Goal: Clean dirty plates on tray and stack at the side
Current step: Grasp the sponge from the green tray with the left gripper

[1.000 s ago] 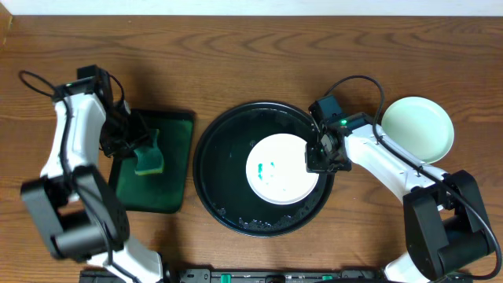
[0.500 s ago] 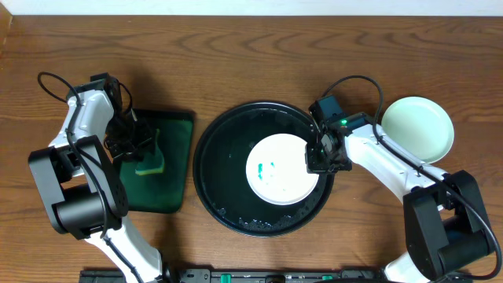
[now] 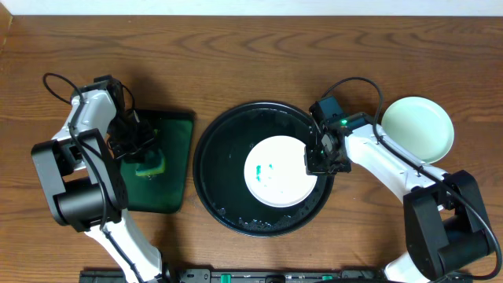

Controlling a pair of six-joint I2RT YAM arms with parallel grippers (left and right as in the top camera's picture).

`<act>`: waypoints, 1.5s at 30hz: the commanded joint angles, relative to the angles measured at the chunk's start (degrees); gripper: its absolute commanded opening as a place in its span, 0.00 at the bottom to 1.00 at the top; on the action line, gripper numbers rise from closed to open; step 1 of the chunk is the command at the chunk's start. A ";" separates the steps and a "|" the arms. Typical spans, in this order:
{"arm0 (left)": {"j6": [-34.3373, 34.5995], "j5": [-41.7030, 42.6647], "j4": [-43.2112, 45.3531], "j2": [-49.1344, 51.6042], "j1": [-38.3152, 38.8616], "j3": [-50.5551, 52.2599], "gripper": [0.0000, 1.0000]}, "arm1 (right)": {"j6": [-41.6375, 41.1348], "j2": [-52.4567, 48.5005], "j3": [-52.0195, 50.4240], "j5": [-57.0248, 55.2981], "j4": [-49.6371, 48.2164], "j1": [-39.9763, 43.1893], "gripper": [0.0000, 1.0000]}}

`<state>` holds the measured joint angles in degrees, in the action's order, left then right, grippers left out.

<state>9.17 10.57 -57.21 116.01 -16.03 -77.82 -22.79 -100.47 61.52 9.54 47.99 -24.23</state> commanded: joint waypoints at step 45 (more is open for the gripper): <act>2.45 -3.13 -5.55 -18.93 2.93 0.90 0.07 | 1.22 -0.02 0.98 1.49 -0.87 0.13 0.01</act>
<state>10.76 9.91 -62.35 94.41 -13.10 -77.49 -22.50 -100.47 61.52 10.55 47.11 -24.23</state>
